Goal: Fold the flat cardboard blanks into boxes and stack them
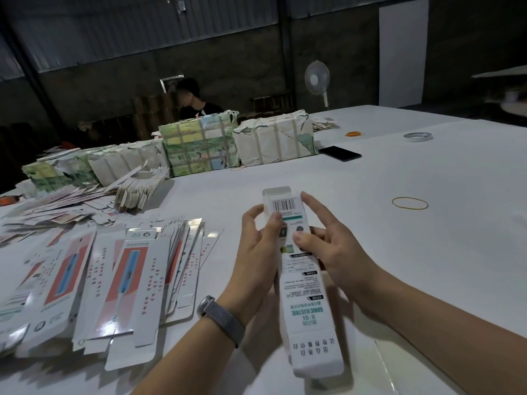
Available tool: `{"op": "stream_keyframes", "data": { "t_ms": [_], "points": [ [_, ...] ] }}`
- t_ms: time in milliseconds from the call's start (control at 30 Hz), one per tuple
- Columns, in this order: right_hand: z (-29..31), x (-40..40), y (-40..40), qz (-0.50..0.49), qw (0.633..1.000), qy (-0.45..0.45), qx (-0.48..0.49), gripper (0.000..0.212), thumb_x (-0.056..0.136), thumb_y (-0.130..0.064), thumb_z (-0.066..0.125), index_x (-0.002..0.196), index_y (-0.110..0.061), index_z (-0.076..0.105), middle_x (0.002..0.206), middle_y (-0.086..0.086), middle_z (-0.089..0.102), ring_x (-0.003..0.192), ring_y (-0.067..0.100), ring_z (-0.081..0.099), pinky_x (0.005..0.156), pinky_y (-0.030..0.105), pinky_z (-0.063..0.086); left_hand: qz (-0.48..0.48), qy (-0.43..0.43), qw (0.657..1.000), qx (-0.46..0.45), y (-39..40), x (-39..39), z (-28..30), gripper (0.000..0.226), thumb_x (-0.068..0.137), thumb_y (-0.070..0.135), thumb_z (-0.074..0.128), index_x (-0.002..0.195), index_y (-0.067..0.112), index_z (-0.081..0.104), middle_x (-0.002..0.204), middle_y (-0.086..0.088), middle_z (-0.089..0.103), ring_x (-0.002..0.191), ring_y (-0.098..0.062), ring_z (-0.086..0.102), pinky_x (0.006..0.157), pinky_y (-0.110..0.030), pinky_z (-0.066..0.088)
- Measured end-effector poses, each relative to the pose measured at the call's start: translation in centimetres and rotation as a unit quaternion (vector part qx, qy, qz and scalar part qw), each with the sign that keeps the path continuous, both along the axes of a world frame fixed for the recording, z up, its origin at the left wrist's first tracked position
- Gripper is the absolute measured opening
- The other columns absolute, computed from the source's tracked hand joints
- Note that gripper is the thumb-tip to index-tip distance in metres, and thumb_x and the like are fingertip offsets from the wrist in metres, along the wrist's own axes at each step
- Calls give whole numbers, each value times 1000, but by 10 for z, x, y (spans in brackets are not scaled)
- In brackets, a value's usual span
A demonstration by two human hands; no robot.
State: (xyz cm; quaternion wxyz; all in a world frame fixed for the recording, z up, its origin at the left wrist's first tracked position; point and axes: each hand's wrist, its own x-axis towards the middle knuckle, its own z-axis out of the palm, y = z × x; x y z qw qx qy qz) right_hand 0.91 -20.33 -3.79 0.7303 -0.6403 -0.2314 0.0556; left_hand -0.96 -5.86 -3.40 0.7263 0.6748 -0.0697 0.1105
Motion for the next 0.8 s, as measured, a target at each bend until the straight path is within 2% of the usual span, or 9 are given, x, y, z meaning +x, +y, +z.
{"op": "stream_keyframes", "data": {
  "t_ms": [100,233,333,433,533,667,800],
  "points": [
    [0,-1,-1,3,1000,-3,-11,60,100,-13,55,144,-48,34,99,5,76,83,25,75,69,36,61,5,-19,1000,0,0,0,-1,20,106,33,43,124,42,39,92,7,78,75,-18,76,59,-25,58],
    [2,0,-4,-8,1000,-12,-25,56,100,-13,54,145,-43,38,94,9,75,79,27,74,73,47,62,-17,-30,999,-1,-4,-2,0,15,107,29,40,121,33,46,91,4,76,72,-20,74,57,-27,57],
    [2,1,-3,-36,998,-28,-35,43,103,-20,49,139,-42,45,93,8,76,79,28,74,76,52,58,-19,-32,999,4,-4,-3,1,16,108,27,39,122,28,46,91,3,76,72,-20,74,57,-26,57],
    [3,5,-3,-71,997,-22,-18,26,104,-22,47,123,-36,56,88,10,74,71,26,69,73,58,55,-39,-36,998,14,-6,-3,-1,18,108,24,39,125,25,45,87,1,76,72,-16,73,59,-25,57],
    [4,8,-5,-71,997,7,8,16,102,-18,47,110,-26,59,87,15,71,71,25,64,68,49,52,-56,-41,998,12,-7,-3,-3,19,108,20,39,126,21,45,85,-1,76,72,-15,72,60,-26,56],
    [4,11,-6,-61,996,35,54,13,99,-9,50,98,-18,59,83,6,68,74,20,66,62,35,56,-68,-29,997,27,-8,-3,-4,21,108,21,39,129,21,44,87,0,76,72,-15,72,59,-25,56],
    [2,15,-7,-81,995,20,60,10,96,-4,54,95,-12,59,84,1,71,75,16,69,64,30,58,-68,-13,996,52,-7,-1,-4,23,107,24,40,131,21,43,85,3,76,71,-14,72,57,-22,55]
  ]
}}
